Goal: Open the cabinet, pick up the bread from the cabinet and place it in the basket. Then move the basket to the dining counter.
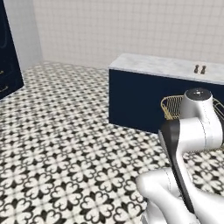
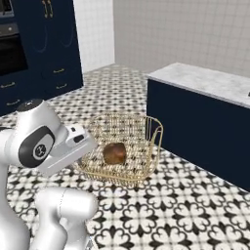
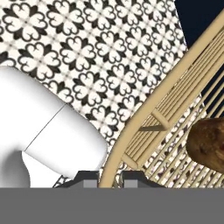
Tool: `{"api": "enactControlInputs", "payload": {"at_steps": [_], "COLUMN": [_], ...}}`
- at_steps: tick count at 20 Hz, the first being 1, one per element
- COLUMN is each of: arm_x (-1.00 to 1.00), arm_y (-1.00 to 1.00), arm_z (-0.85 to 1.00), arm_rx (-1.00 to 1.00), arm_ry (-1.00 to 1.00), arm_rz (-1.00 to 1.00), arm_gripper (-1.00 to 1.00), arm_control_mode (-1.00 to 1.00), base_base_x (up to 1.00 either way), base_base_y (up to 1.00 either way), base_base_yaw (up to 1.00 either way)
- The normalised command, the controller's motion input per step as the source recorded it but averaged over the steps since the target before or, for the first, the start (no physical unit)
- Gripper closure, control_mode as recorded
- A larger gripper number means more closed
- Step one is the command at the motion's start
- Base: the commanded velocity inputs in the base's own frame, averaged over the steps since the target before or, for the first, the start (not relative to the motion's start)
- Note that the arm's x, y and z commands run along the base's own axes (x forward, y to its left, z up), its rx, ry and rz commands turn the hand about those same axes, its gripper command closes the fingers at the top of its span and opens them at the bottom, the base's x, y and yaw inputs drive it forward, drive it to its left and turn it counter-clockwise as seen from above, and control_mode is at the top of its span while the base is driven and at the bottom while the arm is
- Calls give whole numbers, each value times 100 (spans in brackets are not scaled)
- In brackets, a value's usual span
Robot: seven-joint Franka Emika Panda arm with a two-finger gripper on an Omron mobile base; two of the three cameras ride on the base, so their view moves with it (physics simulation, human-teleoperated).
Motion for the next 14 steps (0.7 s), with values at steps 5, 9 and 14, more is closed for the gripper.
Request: {"api": "enactControlInputs", "payload": {"at_steps": [5,9,14], "arm_x": [0,0,0], "arm_y": [0,0,0], "arm_z": [0,0,0], "arm_rx": [0,0,0], "arm_ry": [0,0,0], "arm_rz": [0,0,0], "arm_gripper": [100,100,100], "arm_control_mode": [100,100,100], "base_base_x": [100,100,100], "base_base_y": [0,0,0], "base_base_yaw": [-8,-7,-6]}}
